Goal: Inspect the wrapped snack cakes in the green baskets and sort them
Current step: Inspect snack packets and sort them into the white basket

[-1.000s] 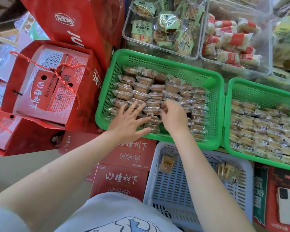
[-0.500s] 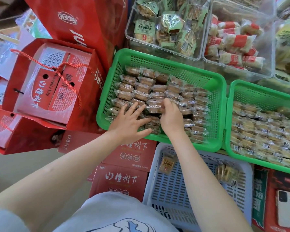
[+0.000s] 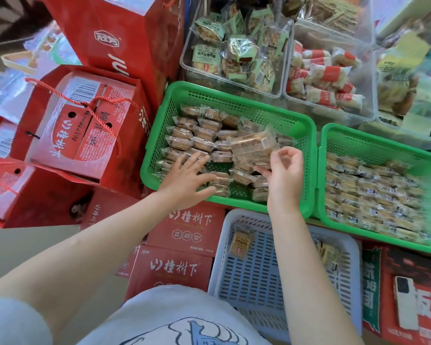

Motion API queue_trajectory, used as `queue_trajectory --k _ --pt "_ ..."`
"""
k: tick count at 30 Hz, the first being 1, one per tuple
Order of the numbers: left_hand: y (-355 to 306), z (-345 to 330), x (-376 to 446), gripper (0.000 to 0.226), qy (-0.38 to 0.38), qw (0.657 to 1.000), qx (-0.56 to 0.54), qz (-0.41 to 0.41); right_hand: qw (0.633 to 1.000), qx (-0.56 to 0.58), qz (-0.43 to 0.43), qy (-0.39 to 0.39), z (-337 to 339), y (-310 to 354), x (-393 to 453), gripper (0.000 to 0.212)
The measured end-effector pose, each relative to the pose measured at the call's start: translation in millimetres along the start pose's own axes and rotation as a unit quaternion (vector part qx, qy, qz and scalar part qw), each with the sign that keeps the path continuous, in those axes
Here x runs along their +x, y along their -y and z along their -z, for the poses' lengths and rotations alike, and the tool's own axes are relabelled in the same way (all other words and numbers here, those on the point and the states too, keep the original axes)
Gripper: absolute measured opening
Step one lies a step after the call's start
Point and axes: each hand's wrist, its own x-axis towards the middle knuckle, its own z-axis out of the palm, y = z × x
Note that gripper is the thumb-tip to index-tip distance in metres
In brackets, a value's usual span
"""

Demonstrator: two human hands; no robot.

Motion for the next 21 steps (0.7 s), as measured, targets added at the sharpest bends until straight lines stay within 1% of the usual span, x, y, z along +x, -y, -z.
queue_trajectory --k 1,2,3,4,5,6,7,8,11,13,15,16,18,20,21 --pt "-6 2 -5 0.042 -0.041 0.997 -0.062 0.012 0.999 0.041 -0.032 -0.002 6 3 -5 0.013" --pt "-15 7 -10 0.034 -0.089 0.985 -0.146 0.037 0.995 0.078 -0.063 0.0 12 5 -11 0.011" --pt "-27 14 -18 0.03 -0.13 0.955 -0.256 0.072 0.989 0.112 -0.092 0.006 16 5 -17 0.01" --pt "-41 24 -27 0.028 -0.139 0.906 -0.383 0.114 0.984 0.134 -0.116 0.013 18 5 -24 0.01" --pt "-55 35 -36 0.029 -0.116 0.836 -0.518 0.142 0.98 0.148 -0.134 0.019 19 5 -32 0.01" --pt "-67 44 -44 0.029 -0.081 0.76 -0.628 0.148 0.978 0.15 -0.145 0.026 19 5 -40 0.011" --pt "-76 49 -50 0.024 -0.059 0.698 -0.7 0.139 0.977 0.144 -0.153 0.034 19 4 -49 0.012" --pt "-81 51 -56 0.018 -0.05 0.668 -0.733 0.122 0.98 0.122 -0.155 0.041 18 2 -57 0.014" --pt "-88 58 -76 0.005 -0.04 0.62 -0.776 0.108 0.991 0.005 -0.128 0.046 21 -5 -81 0.025" --pt "-87 56 -88 0.016 -0.017 0.584 -0.805 0.106 0.992 -0.025 -0.099 0.071 29 -3 -94 0.035" --pt "-86 56 -102 0.027 0.018 0.563 -0.823 0.078 0.987 -0.031 -0.075 0.136 39 2 -104 0.053" --pt "-86 55 -108 0.029 0.032 0.555 -0.829 0.058 0.984 -0.02 -0.064 0.165 44 5 -109 0.052" --pt "-91 53 -121 0.03 0.048 0.526 -0.848 0.03 0.981 0.021 -0.044 0.19 52 11 -117 0.042" --pt "-98 51 -132 0.03 0.047 0.486 -0.872 0.037 0.983 0.042 -0.031 0.179 57 16 -125 0.035" --pt "-101 50 -136 0.034 0.045 0.47 -0.881 0.042 0.985 0.043 -0.024 0.164 59 15 -130 0.035"
